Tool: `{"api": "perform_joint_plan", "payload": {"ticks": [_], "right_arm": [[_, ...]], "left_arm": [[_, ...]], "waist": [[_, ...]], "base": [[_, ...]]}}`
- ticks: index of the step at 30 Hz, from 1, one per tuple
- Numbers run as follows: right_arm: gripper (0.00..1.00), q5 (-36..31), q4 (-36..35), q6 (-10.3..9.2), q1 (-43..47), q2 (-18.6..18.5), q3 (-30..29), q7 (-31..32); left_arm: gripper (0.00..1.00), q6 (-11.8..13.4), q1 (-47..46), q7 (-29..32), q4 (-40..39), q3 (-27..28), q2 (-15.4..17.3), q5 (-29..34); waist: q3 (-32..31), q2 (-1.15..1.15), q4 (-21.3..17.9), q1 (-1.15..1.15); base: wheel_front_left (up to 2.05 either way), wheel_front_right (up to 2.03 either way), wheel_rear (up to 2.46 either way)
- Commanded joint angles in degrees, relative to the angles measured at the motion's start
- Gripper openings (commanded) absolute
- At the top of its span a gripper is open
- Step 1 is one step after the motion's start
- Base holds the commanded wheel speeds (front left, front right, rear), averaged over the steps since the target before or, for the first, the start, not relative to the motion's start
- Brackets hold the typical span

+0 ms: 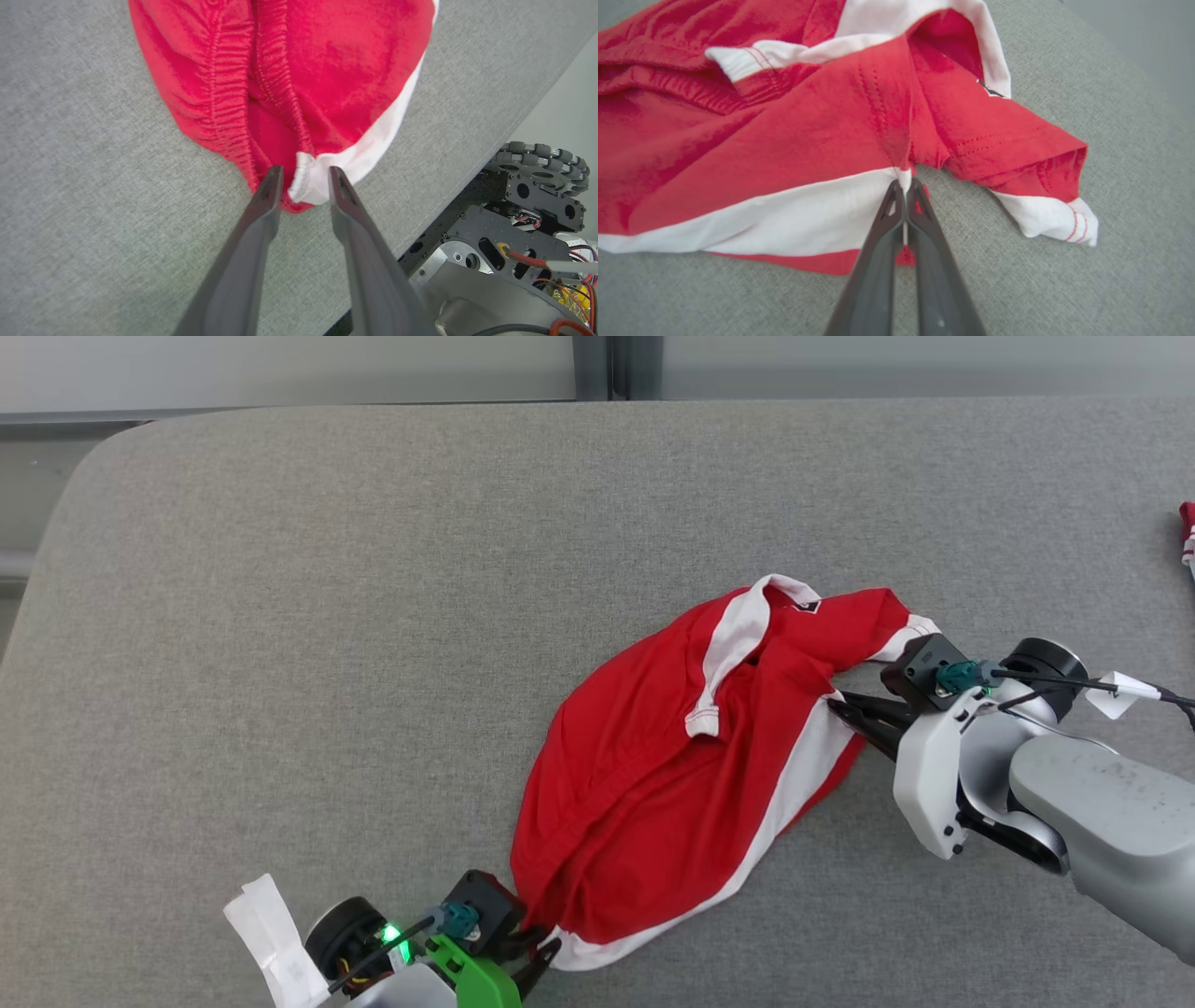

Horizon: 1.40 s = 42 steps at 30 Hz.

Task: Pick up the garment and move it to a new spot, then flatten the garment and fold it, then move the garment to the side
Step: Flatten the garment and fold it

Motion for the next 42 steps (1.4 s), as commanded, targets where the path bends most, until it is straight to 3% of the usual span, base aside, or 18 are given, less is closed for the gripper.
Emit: {"api": "perform_joint_plan", "payload": {"ticks": [1, 9, 21, 33, 37, 42], "right_arm": [[0.0, 0.99, -0.71, -0.06, 0.89, -0.76, 0.07, -0.43], [0.0, 8.09, -7.3, -0.06, 4.52, -7.54, -4.21, -5.18], [0.0, 23.99, -24.88, -0.05, 21.3, -20.64, -17.41, -9.38], [0.0, 46.68, -42.92, -0.04, 38.4, -36.85, -26.16, -13.2], [0.0, 51.43, -47.57, -0.04, 41.33, -39.51, -31.11, -13.91], [0.0, 52.37, -47.76, -0.04, 43.61, -39.32, -40.91, -13.87]], "left_arm": [[0.0, -0.37, 1.04, -0.12, 0.34, 0.19, 0.44, -1.09], [0.0, 1.25, 5.17, -5.25, -2.19, 5.29, -0.34, -8.65], [0.0, 3.34, 13.85, -14.89, -18.67, 15.69, -2.13, -21.92], [0.0, 5.03, 18.84, -18.39, -23.83, 18.35, -1.67, -23.65], [0.0, 5.31, 18.69, -18.63, -26.0, 19.0, -1.38, -23.87], [0.0, 5.02, 14.12, -17.15, -28.77, 21.15, 0.12, -23.73]], "waist": [[-0.65, 0.0, -0.2, 0.0], [-3.48, 0.0, -1.22, 0.0], [-6.06, 0.0, -4.68, 0.0], [-6.36, 0.0, -7.18, 0.0], [-5.49, 0.0, -7.91, 0.0], [-1.91, 0.0, -7.97, 0.0]], "base": [[0.0, 0.0, 0.0], [0.0, 0.0, 0.0], [0.0, 0.0, 0.0], [0.0, 0.0, 0.0], [0.0, 0.0, 0.0], [0.0, 0.0, 0.0]]}}
